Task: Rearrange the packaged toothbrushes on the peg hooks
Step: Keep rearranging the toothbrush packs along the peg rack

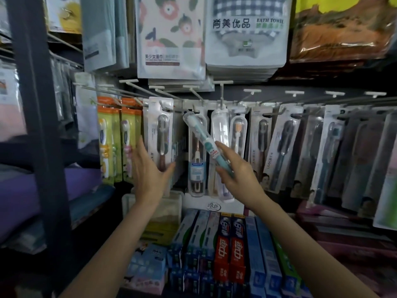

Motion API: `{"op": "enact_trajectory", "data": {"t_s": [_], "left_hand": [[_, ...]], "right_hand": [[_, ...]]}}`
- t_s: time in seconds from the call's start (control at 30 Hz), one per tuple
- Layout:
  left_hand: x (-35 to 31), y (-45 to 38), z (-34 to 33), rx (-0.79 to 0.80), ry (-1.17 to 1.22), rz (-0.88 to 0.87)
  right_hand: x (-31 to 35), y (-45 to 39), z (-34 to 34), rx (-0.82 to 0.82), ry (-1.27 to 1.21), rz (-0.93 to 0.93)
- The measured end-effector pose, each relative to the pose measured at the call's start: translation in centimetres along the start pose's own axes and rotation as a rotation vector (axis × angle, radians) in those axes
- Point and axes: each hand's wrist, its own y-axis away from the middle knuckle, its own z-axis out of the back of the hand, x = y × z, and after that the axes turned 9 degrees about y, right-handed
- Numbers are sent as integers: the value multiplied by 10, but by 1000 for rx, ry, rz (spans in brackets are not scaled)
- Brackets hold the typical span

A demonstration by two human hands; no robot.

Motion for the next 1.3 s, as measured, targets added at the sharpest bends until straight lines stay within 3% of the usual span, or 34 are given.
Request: {"op": "enact_trajectory", "data": {"t_s": [0.2, 0.4, 0.7, 1.0, 1.3], "left_hand": [[11, -3, 25, 139, 66, -112], [13, -13, 54, 239, 101, -77], [12, -19, 67, 177, 81, -55], [2, -16, 73, 142, 50, -152], [-4, -14, 78, 141, 53, -184]], "right_hand": [[14, -17, -19, -1, -21, 3], [14, -21, -24, 41, -22, 23], [12, -23, -4, 204, -187, -53], [16, -19, -6, 119, -231, -128], [23, -27, -4, 205, -177, -39]]}}
